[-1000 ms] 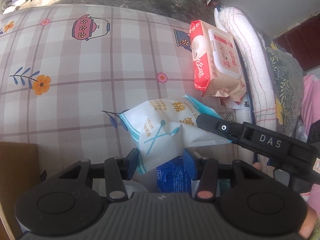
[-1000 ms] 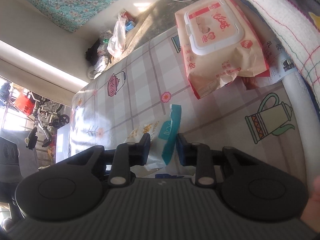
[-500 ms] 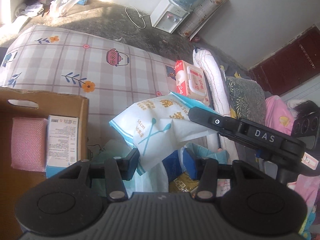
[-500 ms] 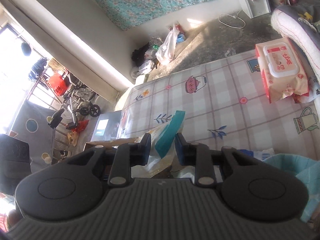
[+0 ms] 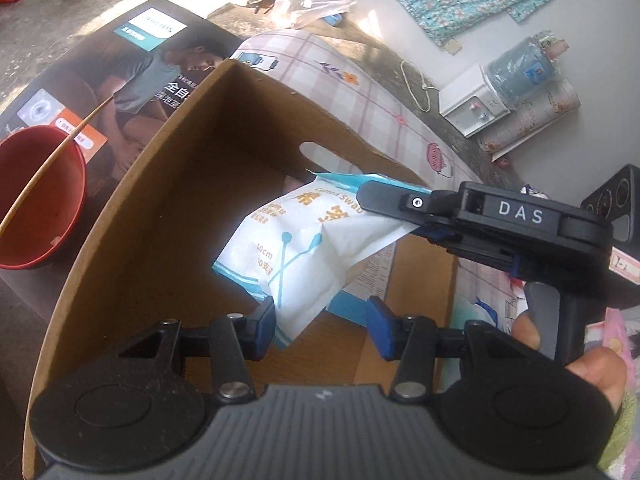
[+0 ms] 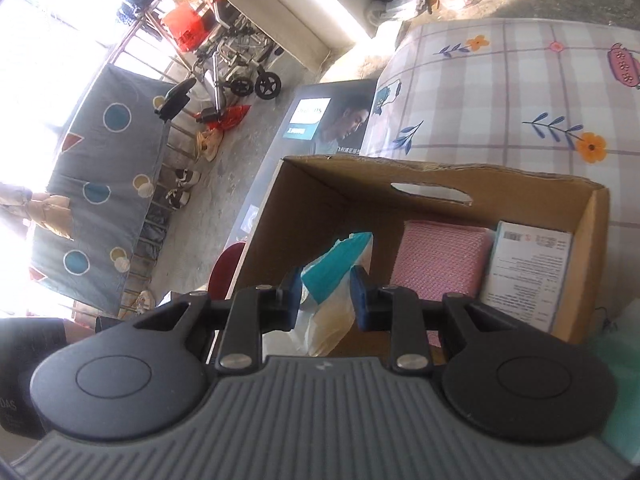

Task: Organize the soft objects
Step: 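Place the cotton swab bag into the cardboard box beside the sponge, release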

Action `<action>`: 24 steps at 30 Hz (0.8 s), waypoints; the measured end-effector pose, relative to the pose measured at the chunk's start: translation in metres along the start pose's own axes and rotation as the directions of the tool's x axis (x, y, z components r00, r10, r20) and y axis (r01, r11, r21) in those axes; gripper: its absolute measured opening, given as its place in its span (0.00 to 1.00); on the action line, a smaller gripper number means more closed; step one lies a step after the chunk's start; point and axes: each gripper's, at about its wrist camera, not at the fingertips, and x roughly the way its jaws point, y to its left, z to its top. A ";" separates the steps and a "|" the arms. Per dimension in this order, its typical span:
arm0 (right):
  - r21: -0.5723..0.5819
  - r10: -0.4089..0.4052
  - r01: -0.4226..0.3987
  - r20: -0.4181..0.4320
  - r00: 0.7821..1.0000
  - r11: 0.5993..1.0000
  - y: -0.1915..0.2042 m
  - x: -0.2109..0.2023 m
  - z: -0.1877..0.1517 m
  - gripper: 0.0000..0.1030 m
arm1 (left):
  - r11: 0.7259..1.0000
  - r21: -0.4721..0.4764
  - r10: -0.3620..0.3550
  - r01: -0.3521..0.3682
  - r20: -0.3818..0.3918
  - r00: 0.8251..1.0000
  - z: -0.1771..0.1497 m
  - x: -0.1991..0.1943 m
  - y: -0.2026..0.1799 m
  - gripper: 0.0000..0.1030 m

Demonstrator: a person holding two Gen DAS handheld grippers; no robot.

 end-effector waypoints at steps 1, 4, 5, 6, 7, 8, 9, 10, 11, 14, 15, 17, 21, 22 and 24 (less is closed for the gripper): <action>0.007 0.008 -0.008 -0.017 1.000 1.000 0.001 0.015 0.005 0.24 | 1.000 -0.002 0.021 -0.021 0.002 1.000 0.003 0.006 0.004 0.47; 0.001 0.028 -0.028 -0.041 0.999 1.000 -0.003 0.051 0.022 0.26 | 0.997 -0.009 0.071 -0.071 0.020 0.997 0.012 0.028 0.013 0.47; -0.002 0.035 -0.036 -0.052 0.998 0.999 -0.006 0.063 0.029 0.26 | 0.996 -0.007 0.090 -0.090 0.025 0.996 0.015 0.035 0.013 0.47; -0.014 0.028 -0.029 -0.059 0.998 0.999 -0.009 0.074 0.033 0.26 | 0.993 -0.007 0.116 -0.115 0.028 0.993 0.016 0.046 0.014 0.47; -0.009 0.009 -0.010 -0.055 0.998 1.000 -0.014 0.082 0.036 0.26 | 0.992 -0.003 0.125 -0.125 0.030 0.992 0.016 0.055 0.016 0.47; -0.002 -0.014 0.014 -0.056 0.998 1.000 -0.021 0.091 0.040 0.27 | 0.991 0.004 0.134 -0.134 0.027 0.991 0.018 0.064 0.016 0.47; -0.005 -0.037 0.037 -0.058 0.998 0.999 -0.026 0.096 0.041 0.27 | 0.988 0.006 0.152 -0.153 0.019 0.988 0.020 0.074 0.017 0.47; 0.000 -0.066 0.066 -0.054 0.996 0.998 -0.033 0.099 0.040 0.28 | 0.988 -0.001 0.153 -0.153 0.010 0.988 0.020 0.081 0.018 0.47; 0.006 -0.082 0.083 -0.049 0.995 0.997 -0.037 0.099 0.039 0.30 | 0.991 -0.004 0.134 -0.134 0.005 0.991 0.020 0.084 0.019 0.47; 0.000 -0.105 0.105 -0.011 0.994 0.994 -0.045 0.085 0.036 0.32 | 0.994 0.010 0.108 -0.108 0.000 0.994 0.018 0.084 0.019 0.54; -0.004 -0.115 0.115 0.003 0.993 0.993 -0.049 0.079 0.036 0.32 | 0.994 0.018 0.104 -0.104 0.002 0.995 0.017 0.081 0.019 0.56; 0.002 -0.129 0.129 0.012 0.992 0.992 -0.050 0.068 0.033 0.32 | 0.995 0.034 0.096 -0.096 0.009 0.995 0.014 0.074 0.020 0.56; 0.015 -0.137 0.137 -0.024 0.990 0.990 -0.050 0.059 0.020 0.32 | 0.989 0.078 0.128 -0.129 0.012 0.992 0.007 0.071 0.023 0.51; 0.013 -0.130 0.131 -0.040 0.991 0.991 -0.049 0.061 0.016 0.31 | 0.987 0.083 0.138 -0.137 0.001 0.990 0.007 0.074 0.024 0.50; 0.007 -0.124 0.125 -0.078 0.989 0.992 -0.044 0.072 0.008 0.28 | 0.987 0.073 0.148 -0.146 -0.025 0.989 0.009 0.083 0.029 0.47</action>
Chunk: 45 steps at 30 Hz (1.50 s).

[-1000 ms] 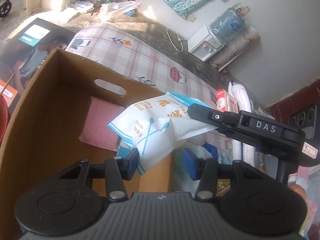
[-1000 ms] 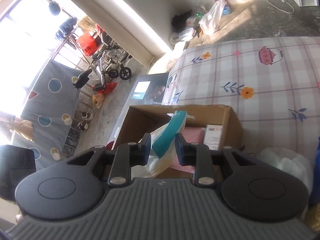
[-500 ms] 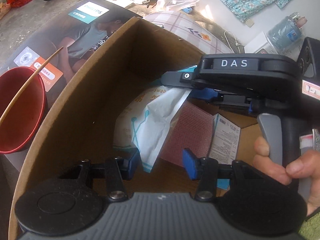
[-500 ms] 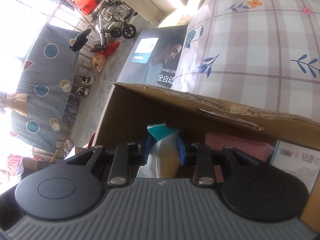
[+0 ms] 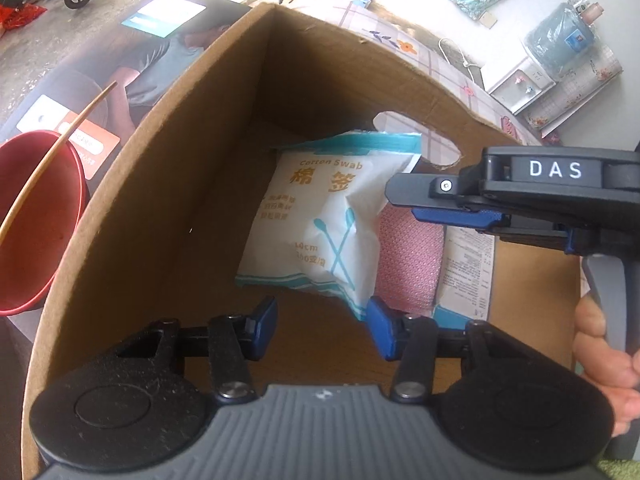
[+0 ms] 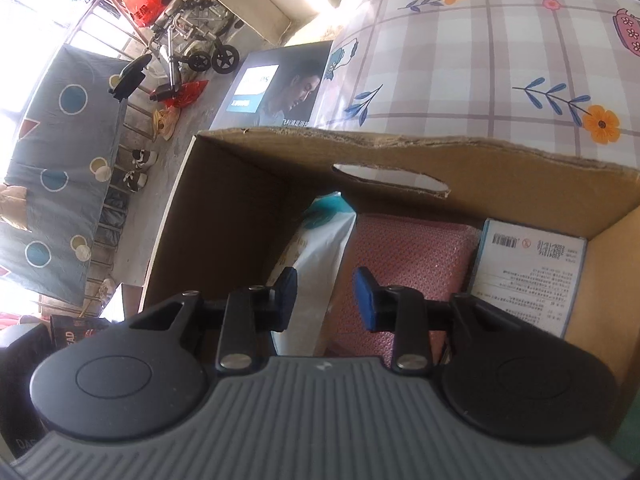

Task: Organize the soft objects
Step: 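Place the cotton swab bag into the cardboard box beside the sponge, release, then move the left tool back toward the items on the bed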

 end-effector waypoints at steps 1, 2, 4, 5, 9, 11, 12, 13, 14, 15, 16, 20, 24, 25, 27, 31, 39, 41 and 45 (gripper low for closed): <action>-0.006 -0.011 0.011 -0.013 1.000 1.000 0.003 0.006 -0.003 0.26 | 1.000 -0.011 0.000 0.000 -0.009 1.000 0.001 0.003 0.002 0.47; -0.013 -0.019 0.019 -0.020 1.000 1.000 0.005 0.011 -0.004 0.24 | 1.000 -0.023 0.002 -0.003 -0.015 1.000 0.002 0.007 0.004 0.44; -0.013 -0.016 0.016 -0.033 0.999 1.000 0.008 0.020 -0.006 0.19 | 0.999 -0.035 0.019 -0.019 -0.005 1.000 0.004 0.010 0.006 0.42; -0.011 -0.014 0.014 -0.038 0.999 1.000 0.009 0.023 -0.007 0.18 | 0.999 -0.038 0.031 -0.031 0.004 1.000 0.003 0.010 0.008 0.42; -0.004 -0.007 0.007 -0.040 0.999 1.000 0.012 0.035 -0.006 0.16 | 0.997 -0.057 0.050 -0.050 0.008 0.999 0.006 0.011 0.015 0.43; -0.008 -0.012 0.012 -0.036 0.999 1.000 0.013 0.038 -0.006 0.16 | 0.996 -0.065 0.064 -0.063 0.015 0.998 0.007 0.010 0.018 0.43; -0.010 -0.013 0.012 -0.032 0.999 1.000 0.012 0.038 -0.006 0.16 | 0.996 -0.067 0.062 -0.061 0.014 0.998 0.008 0.009 0.019 0.45; -0.010 -0.012 0.012 -0.028 1.000 1.000 0.012 0.037 -0.007 0.17 | 0.996 -0.073 0.056 -0.055 0.011 0.998 0.009 0.009 0.020 0.47; -0.005 -0.008 0.008 -0.023 1.000 1.000 0.012 0.034 -0.008 0.18 | 0.996 -0.077 0.052 -0.051 0.012 0.999 0.008 0.008 0.020 0.51; -0.003 -0.002 0.002 -0.016 1.000 1.000 0.012 0.030 -0.009 0.18 | 0.996 -0.077 0.047 -0.046 0.016 0.999 0.008 0.005 0.019 0.56; -0.006 0.004 -0.004 -0.003 1.000 1.000 0.013 0.026 -0.009 0.18 | 0.997 -0.071 0.041 -0.040 0.025 0.999 0.007 0.001 0.017 0.57; -0.009 0.016 -0.015 0.056 0.998 1.000 0.016 -0.006 -0.017 0.23 | 0.999 -0.030 0.019 -0.018 0.055 0.998 0.002 -0.016 0.005 0.66; -0.020 0.049 -0.046 0.138 0.989 0.999 0.018 -0.048 -0.034 0.33 | 1.000 0.027 -0.003 0.001 0.080 0.997 -0.009 -0.036 -0.014 0.69; -0.021 0.057 -0.054 0.164 0.985 0.998 0.016 -0.062 -0.041 0.35 | 0.999 0.044 -0.010 0.006 0.089 0.996 -0.013 -0.042 -0.020 0.70; -0.019 0.071 -0.068 0.210 0.975 0.997 0.011 -0.086 -0.055 0.41 | 0.997 0.080 -0.033 0.024 0.109 0.993 -0.021 -0.053 -0.031 0.73; -0.011 0.087 -0.087 0.299 0.950 0.996 -0.004 -0.134 -0.087 0.44 | 0.985 0.164 -0.078 0.056 0.133 0.988 -0.039 -0.072 -0.057 0.76; 0.075 -0.020 -0.016 0.458 0.889 0.997 -0.065 -0.227 -0.144 0.50 | 0.930 0.347 -0.174 0.123 0.117 0.978 -0.077 -0.083 -0.126 0.77; 0.116 -0.072 0.019 0.478 0.876 0.993 -0.087 -0.245 -0.152 0.51 | 0.914 0.382 -0.190 0.135 0.108 0.976 -0.084 -0.081 -0.143 0.77; 0.218 -0.165 0.067 0.469 0.868 0.974 -0.137 -0.263 -0.162 0.54 | 0.878 0.449 -0.220 0.164 0.076 0.973 -0.096 -0.071 -0.185 0.77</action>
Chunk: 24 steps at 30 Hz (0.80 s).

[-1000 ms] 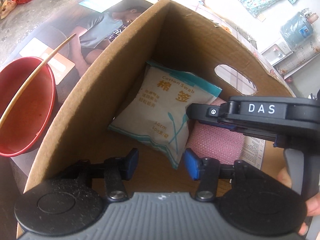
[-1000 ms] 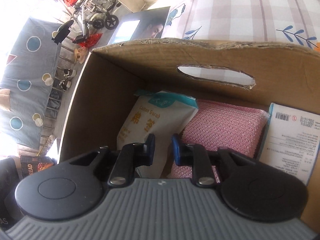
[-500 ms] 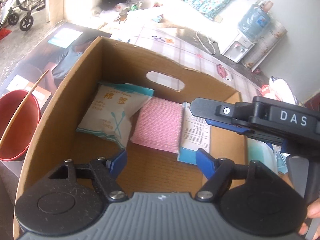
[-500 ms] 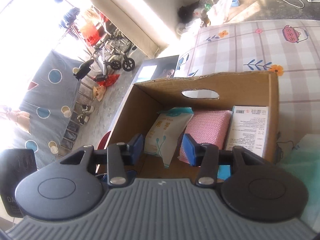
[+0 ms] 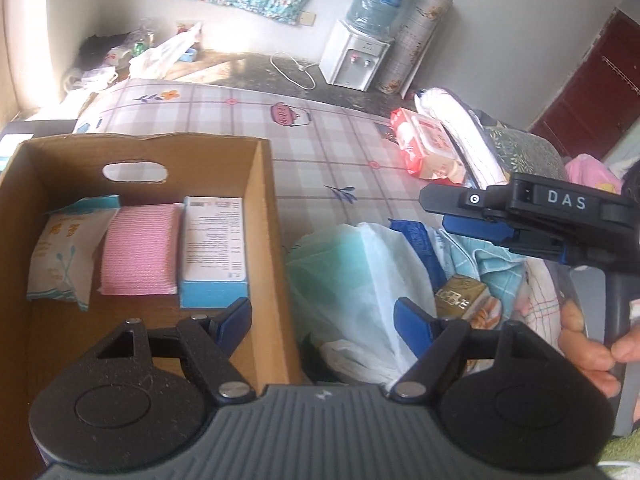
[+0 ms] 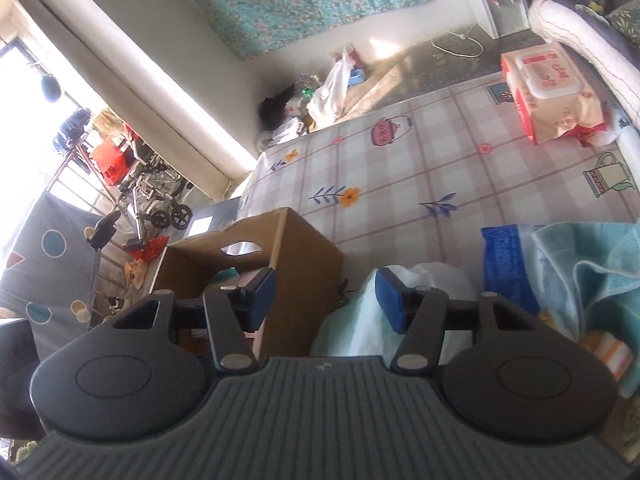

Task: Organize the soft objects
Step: 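Move the left tool back toward the items on the bed, then reach the left tool to the blue wet-wipes pack and close on it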

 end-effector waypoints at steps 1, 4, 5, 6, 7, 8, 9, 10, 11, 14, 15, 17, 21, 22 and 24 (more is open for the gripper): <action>0.019 -0.021 0.022 -0.008 1.000 1.000 -0.014 0.002 0.001 0.55 | 1.000 0.017 -0.008 0.008 -0.006 1.000 0.001 0.006 -0.009 0.76; 0.088 -0.059 0.064 -0.060 0.996 0.994 -0.053 0.018 0.002 0.55 | 0.998 0.059 -0.022 0.023 -0.027 0.999 0.006 0.023 -0.031 0.73; 0.108 -0.064 0.073 -0.082 0.995 0.992 -0.063 0.026 0.001 0.55 | 0.997 0.071 -0.027 0.029 -0.036 0.999 0.009 0.030 -0.038 0.70; 0.126 -0.068 0.080 -0.098 0.993 0.989 -0.073 0.032 0.000 0.55 | 0.996 0.080 -0.031 0.034 -0.047 0.998 0.011 0.036 -0.044 0.68; 0.140 -0.077 0.092 -0.114 0.991 0.986 -0.083 0.039 0.000 0.55 | 0.995 0.089 -0.035 0.041 -0.058 0.998 0.013 0.043 -0.050 0.66; 0.148 -0.084 0.104 -0.133 0.988 0.984 -0.092 0.045 0.001 0.55 | 0.994 0.098 -0.040 0.047 -0.073 0.997 0.015 0.050 -0.056 0.64; 0.155 -0.092 0.115 -0.147 0.985 0.981 -0.099 0.050 0.001 0.55 | 0.993 0.103 -0.043 0.052 -0.085 0.995 0.016 0.057 -0.061 0.62; 0.163 -0.109 0.136 -0.163 0.981 0.977 -0.108 0.055 0.002 0.55 | 0.992 0.110 -0.047 0.058 -0.101 0.994 0.018 0.064 -0.066 0.61; 0.165 -0.125 0.154 -0.174 0.977 0.974 -0.116 0.058 0.002 0.55 | 0.991 0.116 -0.049 0.062 -0.112 0.993 0.019 0.069 -0.070 0.59; 0.155 -0.170 0.199 -0.180 0.969 0.968 -0.132 0.061 0.009 0.55 | 0.987 0.140 -0.056 0.077 -0.144 0.988 0.024 0.088 -0.082 0.56; 0.150 -0.188 0.216 -0.178 0.966 0.965 -0.136 0.061 0.012 0.55 | 0.985 0.150 -0.057 0.080 -0.152 0.987 0.026 0.094 -0.087 0.56; 0.154 -0.209 0.236 -0.173 0.963 0.959 -0.144 0.062 0.018 0.55 | 0.984 0.160 -0.057 0.083 -0.164 0.985 0.030 0.105 -0.094 0.55; 0.188 -0.210 0.246 -0.193 0.958 0.951 -0.159 0.073 0.024 0.55 | 0.984 0.158 -0.051 0.082 -0.189 0.981 0.043 0.131 -0.107 0.51; 0.198 -0.208 0.247 -0.199 0.958 0.949 -0.161 0.076 0.026 0.55 | 0.985 0.155 -0.050 0.082 -0.197 0.979 0.046 0.138 -0.109 0.50; 0.207 -0.205 0.246 -0.201 0.958 0.947 -0.162 0.079 0.029 0.60 | 0.985 0.154 -0.042 0.076 -0.216 0.976 0.053 0.153 -0.114 0.49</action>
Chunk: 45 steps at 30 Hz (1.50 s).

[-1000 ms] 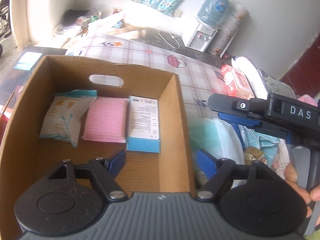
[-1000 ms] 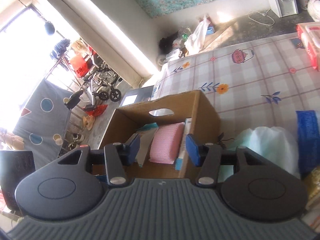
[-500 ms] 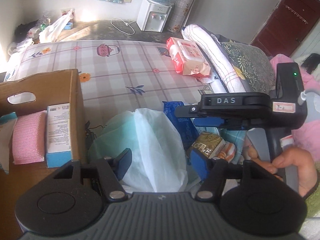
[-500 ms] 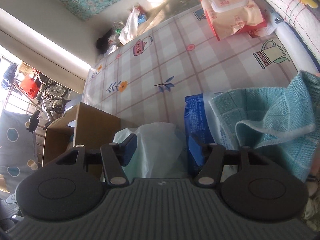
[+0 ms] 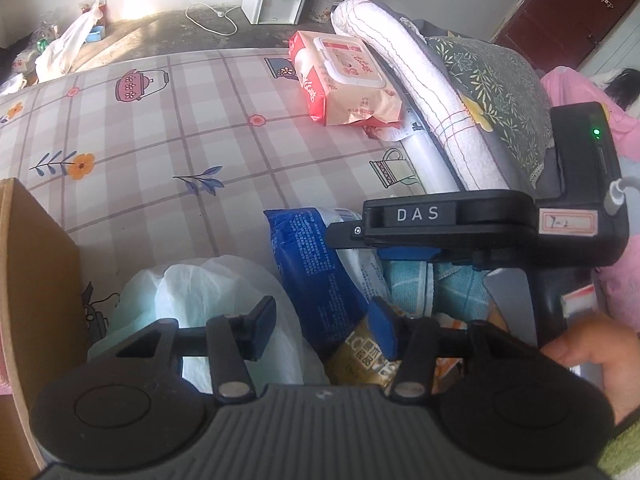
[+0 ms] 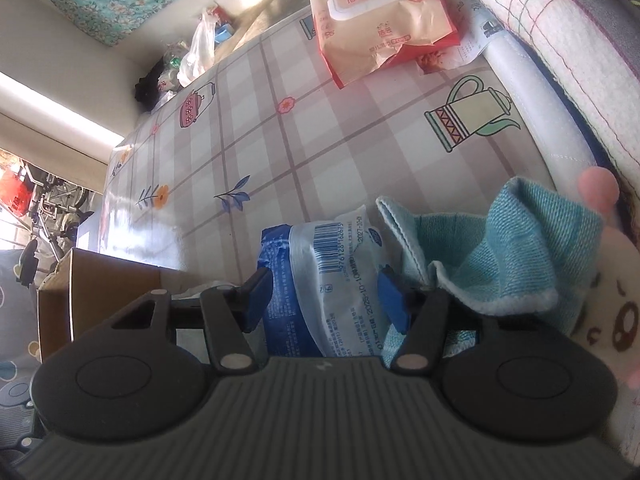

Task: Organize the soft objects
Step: 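Reach the left tool to the blue wet-wipes pack and close on it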

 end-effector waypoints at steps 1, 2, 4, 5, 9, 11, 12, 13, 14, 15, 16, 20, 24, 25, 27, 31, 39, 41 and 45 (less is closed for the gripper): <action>0.004 0.003 -0.003 -0.003 1.000 1.000 0.001 0.001 0.003 0.61 | 1.000 -0.002 0.004 -0.004 -0.012 1.000 0.005 0.007 -0.001 0.49; 0.010 0.009 -0.009 -0.009 1.000 1.000 0.002 0.003 0.006 0.64 | 1.000 -0.007 0.007 -0.007 -0.024 1.000 0.010 0.014 -0.001 0.49; 0.022 0.013 -0.012 -0.016 1.000 1.000 0.003 0.007 0.012 0.67 | 1.000 -0.021 0.005 -0.006 -0.051 0.999 0.019 0.026 0.001 0.49; 0.025 0.012 -0.012 -0.018 1.000 1.000 0.004 0.008 0.015 0.67 | 1.000 -0.031 0.004 -0.006 -0.063 0.998 0.024 0.033 0.003 0.49; 0.043 0.011 -0.009 -0.047 0.999 0.999 0.004 0.021 0.030 0.69 | 0.996 -0.089 -0.017 0.006 -0.125 0.992 0.040 0.056 0.012 0.49; 0.053 0.011 -0.007 -0.067 0.998 0.999 0.002 0.027 0.036 0.69 | 0.994 -0.108 -0.027 0.010 -0.156 0.987 0.047 0.068 0.014 0.49; 0.058 0.012 -0.008 -0.077 0.997 0.998 0.002 0.030 0.038 0.69 | 0.992 -0.128 -0.023 0.001 -0.169 0.985 0.049 0.073 0.017 0.49; 0.065 0.018 -0.012 -0.092 0.996 0.998 0.001 0.034 0.040 0.69 | 0.990 -0.140 -0.020 -0.005 -0.176 0.984 0.051 0.077 0.018 0.49; 0.069 0.024 -0.017 -0.104 0.994 0.997 0.000 0.038 0.041 0.71 | 0.989 -0.144 -0.018 -0.009 -0.182 0.983 0.053 0.081 0.020 0.49; 0.067 0.026 -0.019 -0.111 0.993 0.998 0.000 0.041 0.043 0.72 | 0.988 -0.152 -0.023 -0.005 -0.183 0.983 0.054 0.083 0.021 0.49; 0.064 0.030 -0.023 -0.118 0.993 0.998 0.000 0.044 0.043 0.72 | 0.986 -0.165 -0.031 0.001 -0.184 0.982 0.057 0.084 0.023 0.49; 0.097 0.048 -0.034 -0.139 0.989 0.995 -0.008 0.052 0.047 0.72 | 0.979 -0.205 -0.042 0.004 -0.182 0.982 0.062 0.087 0.029 0.51; 0.126 0.062 -0.045 -0.138 0.989 0.991 -0.012 0.055 0.049 0.70 | 0.971 -0.240 -0.037 -0.006 -0.175 0.984 0.064 0.089 0.036 0.58; 0.127 0.066 -0.049 -0.135 0.989 0.991 -0.012 0.056 0.049 0.71 | 0.970 -0.244 -0.033 -0.012 -0.179 0.983 0.064 0.090 0.036 0.59; 0.127 0.071 -0.054 -0.133 0.989 0.990 -0.012 0.057 0.050 0.71 | 0.969 -0.248 -0.021 -0.026 -0.185 0.982 0.064 0.092 0.037 0.65; 0.133 0.091 -0.074 -0.127 0.988 0.988 -0.013 0.059 0.050 0.66 | 0.963 -0.268 -0.050 -0.003 -0.190 0.980 0.064 0.096 0.039 0.65; 0.148 0.147 -0.133 -0.094 0.985 0.980 -0.015 0.047 0.048 0.55 | 0.970 -0.245 -0.043 0.006 -0.149 0.988 0.066 0.082 0.029 0.59; 0.129 0.168 -0.159 -0.062 0.984 0.979 -0.013 0.036 0.052 0.55 | 0.970 -0.241 -0.042 0.013 -0.113 0.993 0.069 0.071 0.028 0.59; 0.074 0.209 -0.210 0.028 0.978 0.975 -0.004 0.013 0.061 0.55 | 0.975 -0.218 -0.054 0.052 0.000 0.999 0.077 0.045 0.026 0.59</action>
